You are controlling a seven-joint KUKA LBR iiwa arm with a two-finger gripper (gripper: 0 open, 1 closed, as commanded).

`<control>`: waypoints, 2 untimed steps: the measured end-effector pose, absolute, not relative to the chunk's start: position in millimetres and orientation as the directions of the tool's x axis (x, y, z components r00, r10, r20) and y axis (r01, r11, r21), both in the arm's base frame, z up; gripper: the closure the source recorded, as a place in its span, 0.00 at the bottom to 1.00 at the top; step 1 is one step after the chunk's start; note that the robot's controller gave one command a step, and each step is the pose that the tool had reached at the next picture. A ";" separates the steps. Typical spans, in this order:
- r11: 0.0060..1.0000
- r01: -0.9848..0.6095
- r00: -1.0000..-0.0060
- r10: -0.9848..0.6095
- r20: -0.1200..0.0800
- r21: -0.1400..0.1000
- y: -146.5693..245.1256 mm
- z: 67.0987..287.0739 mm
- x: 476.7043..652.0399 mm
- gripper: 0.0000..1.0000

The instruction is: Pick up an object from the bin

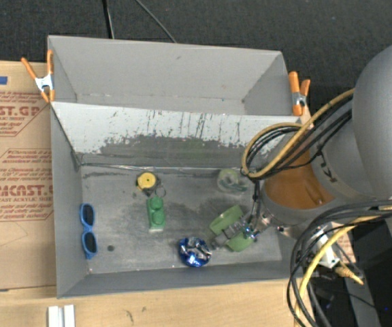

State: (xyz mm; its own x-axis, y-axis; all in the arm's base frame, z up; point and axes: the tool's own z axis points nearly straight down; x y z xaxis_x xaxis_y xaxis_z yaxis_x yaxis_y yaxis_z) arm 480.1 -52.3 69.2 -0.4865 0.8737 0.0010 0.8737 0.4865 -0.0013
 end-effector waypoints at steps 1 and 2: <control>0.488 0.873 -0.488 0.873 0.001 -0.002 -52.4 69.1 480.0 1.00; 0.489 0.872 -0.489 0.872 0.001 -0.001 -52.0 89.2 479.6 1.00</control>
Offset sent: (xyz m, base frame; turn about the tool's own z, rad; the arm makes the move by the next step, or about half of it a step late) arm 0.0000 0.0000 0.0000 0.0000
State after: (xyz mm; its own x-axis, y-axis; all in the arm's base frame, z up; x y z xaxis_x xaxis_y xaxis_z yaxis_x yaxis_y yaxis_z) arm 479.6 -52.0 89.2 -0.4887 0.8725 0.0008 0.8725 0.4887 -0.0005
